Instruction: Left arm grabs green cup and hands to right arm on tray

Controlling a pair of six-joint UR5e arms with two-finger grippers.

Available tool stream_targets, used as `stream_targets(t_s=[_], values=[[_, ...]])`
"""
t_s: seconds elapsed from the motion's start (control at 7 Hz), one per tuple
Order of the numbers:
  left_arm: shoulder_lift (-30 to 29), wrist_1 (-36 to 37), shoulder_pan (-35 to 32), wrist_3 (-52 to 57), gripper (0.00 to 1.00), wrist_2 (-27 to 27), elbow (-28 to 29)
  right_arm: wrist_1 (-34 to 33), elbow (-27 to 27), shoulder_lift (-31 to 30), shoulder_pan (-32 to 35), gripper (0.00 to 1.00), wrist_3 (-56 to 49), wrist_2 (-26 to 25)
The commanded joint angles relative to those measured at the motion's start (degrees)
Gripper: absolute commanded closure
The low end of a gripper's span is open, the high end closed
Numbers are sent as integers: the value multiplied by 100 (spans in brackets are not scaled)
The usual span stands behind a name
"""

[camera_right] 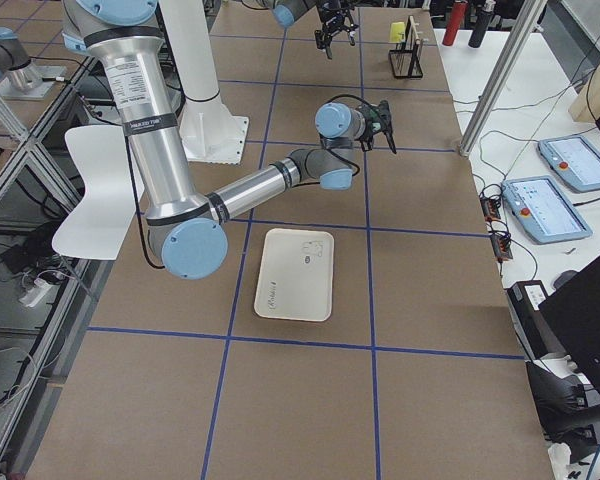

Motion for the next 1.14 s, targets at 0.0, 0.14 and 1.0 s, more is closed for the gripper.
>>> stream_targets(t_s=[0.0,0.14,1.0], values=[[127,366,-359,1870,0,2,37,-844,42,-513,535,100,-1382,339],[118,786,-526,2566,1,-16,38,-1021,51,-898,642,100,-2136,348],[118,1326,-1116,3706,1,-190,459,-1638,86,-2649,469,100,-4121,1069]])
